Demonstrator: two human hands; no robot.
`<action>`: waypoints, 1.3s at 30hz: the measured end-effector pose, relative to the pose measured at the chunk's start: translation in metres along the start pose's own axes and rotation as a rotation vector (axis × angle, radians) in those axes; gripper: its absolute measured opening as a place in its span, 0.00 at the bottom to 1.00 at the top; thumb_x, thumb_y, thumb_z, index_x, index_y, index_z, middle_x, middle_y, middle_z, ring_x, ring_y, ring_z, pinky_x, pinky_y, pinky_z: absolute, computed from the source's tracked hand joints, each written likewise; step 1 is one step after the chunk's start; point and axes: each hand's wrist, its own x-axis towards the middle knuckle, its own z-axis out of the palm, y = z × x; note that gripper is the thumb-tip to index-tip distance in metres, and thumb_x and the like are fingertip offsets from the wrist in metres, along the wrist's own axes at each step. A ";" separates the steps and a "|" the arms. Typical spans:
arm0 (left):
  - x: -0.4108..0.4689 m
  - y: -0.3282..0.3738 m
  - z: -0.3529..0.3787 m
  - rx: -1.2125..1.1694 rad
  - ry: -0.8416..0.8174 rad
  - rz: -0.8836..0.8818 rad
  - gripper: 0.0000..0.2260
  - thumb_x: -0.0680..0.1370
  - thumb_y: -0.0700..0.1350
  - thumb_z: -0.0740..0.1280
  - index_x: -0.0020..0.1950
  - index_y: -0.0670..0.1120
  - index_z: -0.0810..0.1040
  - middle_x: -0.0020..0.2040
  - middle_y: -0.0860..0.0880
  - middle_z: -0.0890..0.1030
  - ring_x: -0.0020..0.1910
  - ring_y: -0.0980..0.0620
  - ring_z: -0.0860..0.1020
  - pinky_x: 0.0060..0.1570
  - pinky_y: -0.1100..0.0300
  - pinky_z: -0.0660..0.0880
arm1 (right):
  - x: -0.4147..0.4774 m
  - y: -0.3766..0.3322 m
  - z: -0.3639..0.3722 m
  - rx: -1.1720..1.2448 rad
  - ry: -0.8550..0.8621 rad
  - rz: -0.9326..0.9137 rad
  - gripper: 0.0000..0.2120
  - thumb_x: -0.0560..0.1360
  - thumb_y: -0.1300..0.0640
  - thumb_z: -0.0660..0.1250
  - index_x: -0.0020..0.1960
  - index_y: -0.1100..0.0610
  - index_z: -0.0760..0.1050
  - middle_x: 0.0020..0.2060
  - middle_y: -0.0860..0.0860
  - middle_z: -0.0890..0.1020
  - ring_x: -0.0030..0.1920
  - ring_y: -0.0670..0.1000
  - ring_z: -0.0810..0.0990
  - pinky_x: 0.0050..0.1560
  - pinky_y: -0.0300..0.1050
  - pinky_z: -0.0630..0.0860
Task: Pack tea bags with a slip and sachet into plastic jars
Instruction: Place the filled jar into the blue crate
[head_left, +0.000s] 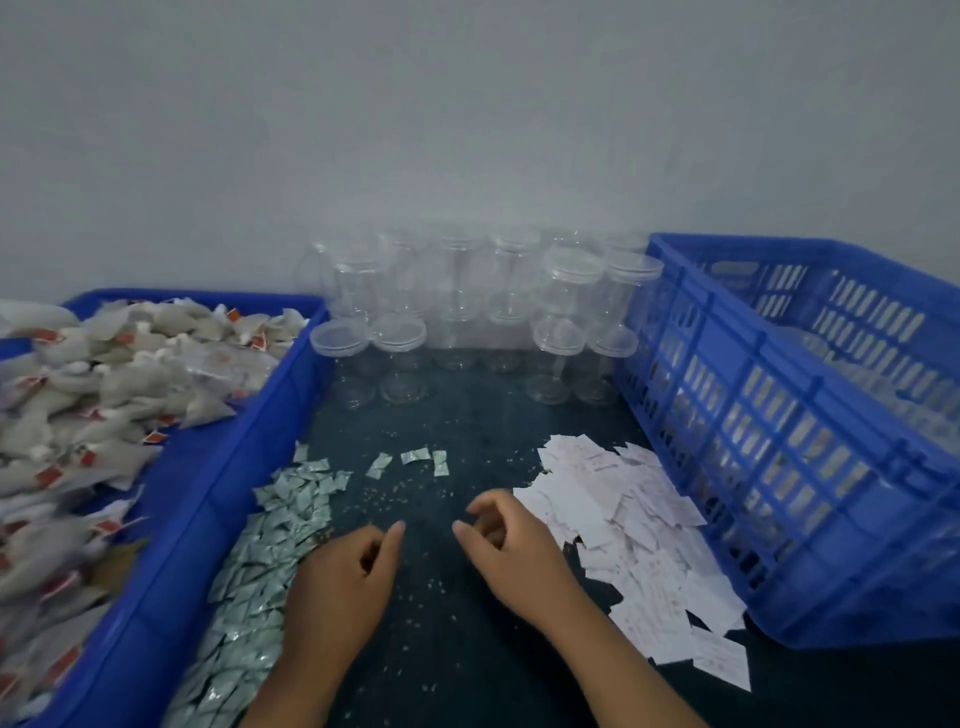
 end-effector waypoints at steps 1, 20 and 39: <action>0.001 -0.003 0.003 -0.012 -0.014 -0.030 0.23 0.81 0.63 0.65 0.31 0.52 0.73 0.33 0.61 0.78 0.35 0.61 0.77 0.26 0.60 0.68 | 0.014 -0.002 -0.001 -0.021 -0.038 0.019 0.12 0.80 0.40 0.72 0.60 0.39 0.74 0.50 0.39 0.81 0.46 0.40 0.81 0.48 0.34 0.77; 0.013 -0.019 0.020 -0.030 -0.021 0.005 0.23 0.77 0.72 0.55 0.39 0.55 0.73 0.38 0.62 0.78 0.35 0.58 0.77 0.28 0.65 0.64 | 0.269 -0.160 0.055 -0.009 0.371 -0.210 0.59 0.70 0.33 0.80 0.86 0.56 0.52 0.81 0.55 0.68 0.81 0.59 0.64 0.79 0.60 0.68; 0.013 -0.012 0.005 -0.253 0.044 -0.085 0.33 0.81 0.71 0.43 0.36 0.57 0.80 0.37 0.64 0.81 0.35 0.62 0.80 0.33 0.62 0.68 | -0.003 -0.013 0.020 0.465 0.131 -0.205 0.34 0.64 0.35 0.83 0.65 0.27 0.71 0.61 0.38 0.84 0.57 0.45 0.87 0.54 0.47 0.86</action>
